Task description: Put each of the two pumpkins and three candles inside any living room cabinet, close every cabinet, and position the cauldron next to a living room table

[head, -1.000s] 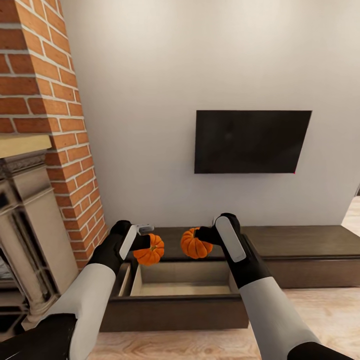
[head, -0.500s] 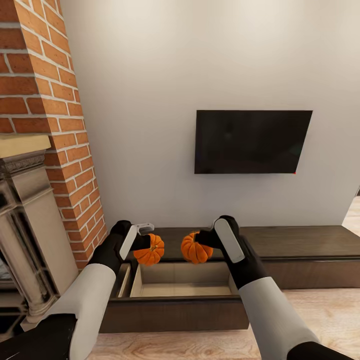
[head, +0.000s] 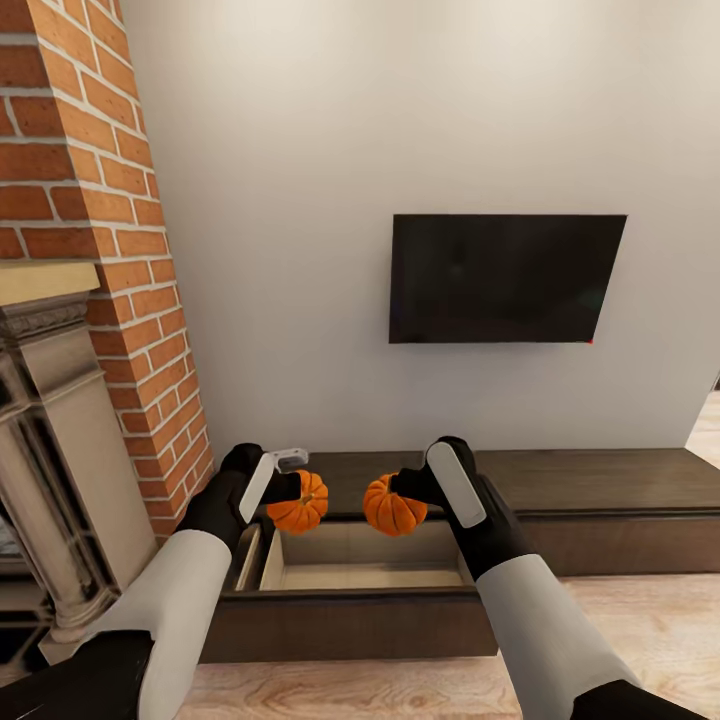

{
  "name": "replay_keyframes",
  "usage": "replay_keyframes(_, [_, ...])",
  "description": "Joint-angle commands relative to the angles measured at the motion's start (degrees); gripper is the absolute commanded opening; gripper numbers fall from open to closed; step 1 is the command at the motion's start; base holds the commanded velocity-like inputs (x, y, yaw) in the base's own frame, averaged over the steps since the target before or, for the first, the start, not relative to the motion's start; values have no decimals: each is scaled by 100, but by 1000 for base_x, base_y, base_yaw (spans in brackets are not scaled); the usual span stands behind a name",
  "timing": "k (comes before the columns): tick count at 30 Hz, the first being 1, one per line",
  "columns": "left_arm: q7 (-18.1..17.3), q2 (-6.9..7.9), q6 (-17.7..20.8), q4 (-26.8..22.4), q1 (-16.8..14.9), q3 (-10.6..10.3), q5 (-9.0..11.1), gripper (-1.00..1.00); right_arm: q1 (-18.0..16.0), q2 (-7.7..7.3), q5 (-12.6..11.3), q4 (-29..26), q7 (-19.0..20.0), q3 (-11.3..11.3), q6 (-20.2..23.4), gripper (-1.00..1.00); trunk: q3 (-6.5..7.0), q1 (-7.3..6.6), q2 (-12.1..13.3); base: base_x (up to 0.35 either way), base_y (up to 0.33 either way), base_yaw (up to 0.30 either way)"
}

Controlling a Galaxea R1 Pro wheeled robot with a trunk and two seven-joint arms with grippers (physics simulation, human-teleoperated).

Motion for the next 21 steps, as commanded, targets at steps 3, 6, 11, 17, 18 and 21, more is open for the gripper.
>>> replay_keyframes(3, [12, 0, -11, 15, 22, -7, -4, -100, 0, 0, -5, 0, 6, 6, -9, -100, -54, 66, -122, 0, 0, 0])
replay_keyframes(6, [16, 0, -24, 19, 39, -9, -4, -100, 0, 0, -3, -6, -1, 12, -4, -100, -108, 132, -243, 0, 0, 0])
replay_keyframes(11, [32, -4, -141, 29, 52, -16, -4, -100, 6, 0, 5, -15, 5, 18, -2, -100, -197, 242, -443, 0, 0, 0])
replay_keyframes(17, [39, -7, -321, 30, 47, -19, -4, -100, 32, 0, 17, -16, 7, 19, 0, -100, -305, 374, -684, 0, 0, 0])
replay_keyframes(18, [41, -8, -356, 30, 47, -19, -4, -100, 33, 0, 23, -16, 4, 19, -1, -100, -323, 396, -724, 0, 0, 0])
replay_keyframes(21, [43, -12, -402, 30, 47, -19, -4, -100, 34, 0, 29, -16, 2, 19, -1, -100, -377, 462, -844, 0, 0, 0])
